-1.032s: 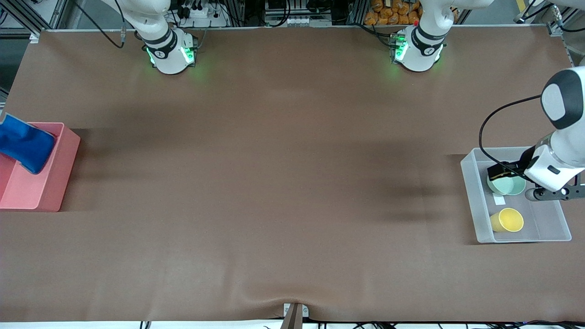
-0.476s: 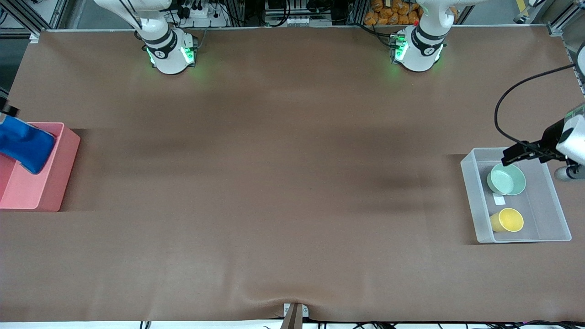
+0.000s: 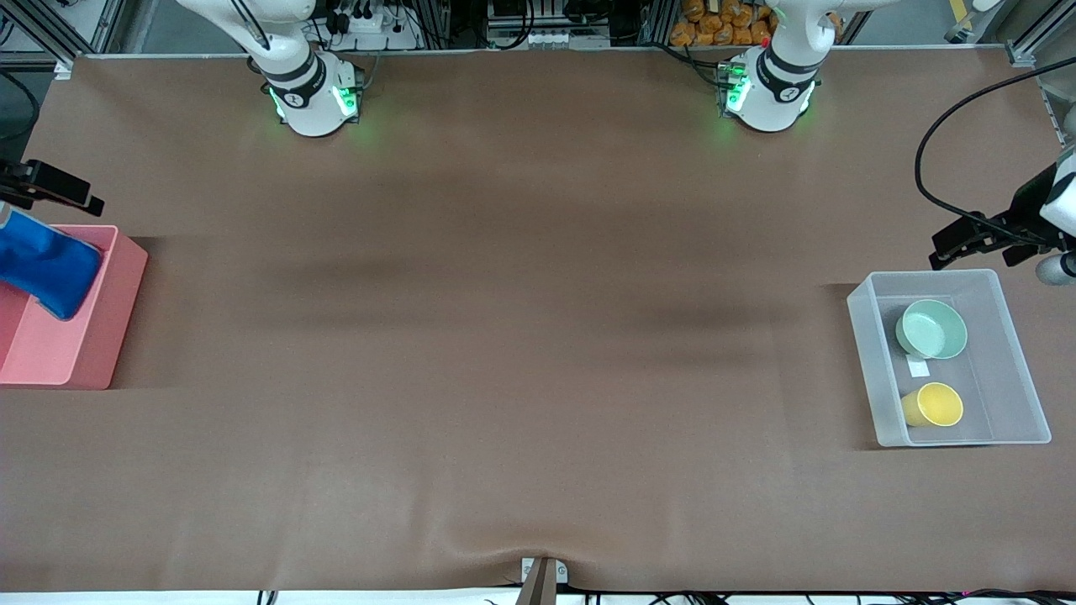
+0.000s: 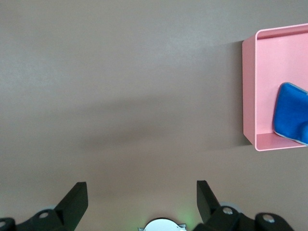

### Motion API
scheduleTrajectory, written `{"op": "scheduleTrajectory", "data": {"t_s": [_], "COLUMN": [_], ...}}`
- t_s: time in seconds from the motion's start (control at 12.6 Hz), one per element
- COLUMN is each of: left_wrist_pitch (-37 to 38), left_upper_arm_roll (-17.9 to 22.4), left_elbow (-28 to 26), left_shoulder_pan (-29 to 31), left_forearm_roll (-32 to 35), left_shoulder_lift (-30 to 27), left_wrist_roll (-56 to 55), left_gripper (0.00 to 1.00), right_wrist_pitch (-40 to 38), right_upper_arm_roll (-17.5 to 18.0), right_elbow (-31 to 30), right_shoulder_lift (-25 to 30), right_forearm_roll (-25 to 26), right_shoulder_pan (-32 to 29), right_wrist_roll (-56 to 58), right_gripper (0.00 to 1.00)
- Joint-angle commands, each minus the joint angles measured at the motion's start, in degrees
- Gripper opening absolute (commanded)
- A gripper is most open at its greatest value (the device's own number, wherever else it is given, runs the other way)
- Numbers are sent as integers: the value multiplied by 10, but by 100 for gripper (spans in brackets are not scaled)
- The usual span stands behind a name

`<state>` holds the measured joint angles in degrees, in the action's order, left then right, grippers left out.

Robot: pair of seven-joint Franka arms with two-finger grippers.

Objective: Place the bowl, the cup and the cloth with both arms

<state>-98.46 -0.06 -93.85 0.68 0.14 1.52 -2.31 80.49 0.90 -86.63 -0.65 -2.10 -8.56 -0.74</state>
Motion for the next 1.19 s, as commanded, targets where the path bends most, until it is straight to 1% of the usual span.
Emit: {"op": "scheduleTrajectory", "data": {"t_s": [0.0,0.08,0.32,0.48,0.63,0.79,1.11], "left_wrist_pitch": [20,26,26,26,26,26,26], "left_upper_arm_roll": [13,15,14,22,23,23,23], "left_elbow": [25,33,35,35,36,50,51], "left_shoulder_pan": [-4,-5,-7,-10,-10,-17,-19], "left_forearm_roll": [3,2,-1,-6,-7,-17,-17], "left_shoulder_lift": [-2,-1,1,1,-2,0,0], "left_wrist_roll": [-5,-5,-8,-5,0,-1,-2], "left_gripper": [100,100,100,100,100,100,100], "right_wrist_pitch": [2,4,4,4,8,13,21], "right_upper_arm_roll": [-1,0,2,3,7,7,5], "right_elbow": [-18,-17,-17,-16,-14,-14,-13], "right_shoulder_lift": [18,18,17,17,17,17,17], "right_forearm_roll": [1,1,1,2,2,3,4], "right_shoulder_pan": [-4,-4,-3,-3,-2,3,17], "right_wrist_roll": [3,3,3,4,4,4,4], "right_gripper": [100,100,100,100,100,100,100]}}
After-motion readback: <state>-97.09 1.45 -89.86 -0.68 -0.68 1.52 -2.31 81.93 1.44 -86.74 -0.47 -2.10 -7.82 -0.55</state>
